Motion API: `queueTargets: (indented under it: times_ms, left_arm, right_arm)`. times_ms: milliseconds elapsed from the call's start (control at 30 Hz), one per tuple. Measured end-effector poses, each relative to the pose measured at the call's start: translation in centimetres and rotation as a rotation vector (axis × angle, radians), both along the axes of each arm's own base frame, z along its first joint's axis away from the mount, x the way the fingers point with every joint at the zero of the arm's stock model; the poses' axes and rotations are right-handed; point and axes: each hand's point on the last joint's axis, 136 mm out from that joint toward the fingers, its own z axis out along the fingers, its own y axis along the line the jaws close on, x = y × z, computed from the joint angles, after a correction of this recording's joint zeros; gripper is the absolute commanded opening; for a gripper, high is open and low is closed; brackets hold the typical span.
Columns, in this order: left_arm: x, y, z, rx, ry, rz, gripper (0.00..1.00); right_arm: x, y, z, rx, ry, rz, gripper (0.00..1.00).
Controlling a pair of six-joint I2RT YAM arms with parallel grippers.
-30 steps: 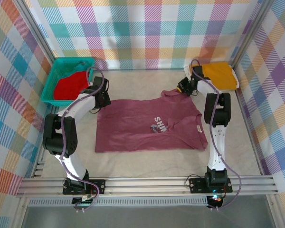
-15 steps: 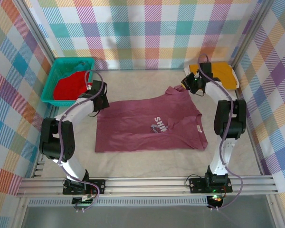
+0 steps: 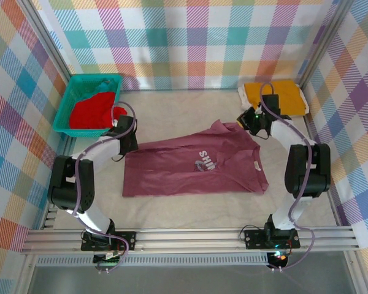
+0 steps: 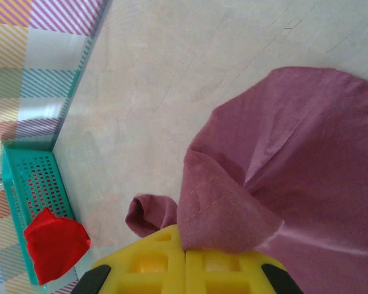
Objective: Fold and stack the t-shirts
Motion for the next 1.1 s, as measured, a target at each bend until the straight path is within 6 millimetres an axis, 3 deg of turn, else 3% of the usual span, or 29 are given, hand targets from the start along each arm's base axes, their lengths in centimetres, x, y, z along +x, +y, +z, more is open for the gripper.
queueTargets:
  times_ms: [267, 500, 600, 800, 1100]
  left_arm:
    - [0.5, 0.1, 1.1, 0.023, -0.022, -0.023, 0.0]
    - [4.3, -0.6, 5.4, 0.023, -0.124, -0.048, 0.0]
    - [5.3, -0.8, 5.7, 0.026, -0.129, -0.053, 0.0]
    - [4.5, -0.4, 5.2, 0.046, -0.091, -0.046, 0.0]
    - [1.4, 0.8, 4.3, 0.09, -0.048, -0.029, 0.0]
  right_arm:
    - [-0.5, -1.5, 2.7, -0.02, -0.074, -0.011, 0.0]
    - [0.5, -1.6, 4.9, -0.031, -0.136, -0.003, 0.0]
    - [0.7, -1.6, 5.5, -0.03, -0.151, -0.003, 0.0]
    - [-0.1, -1.6, 5.5, -0.022, -0.137, -0.005, 0.0]
    - [-5.0, -1.6, 6.9, 0.0, -0.134, -0.021, 0.0]
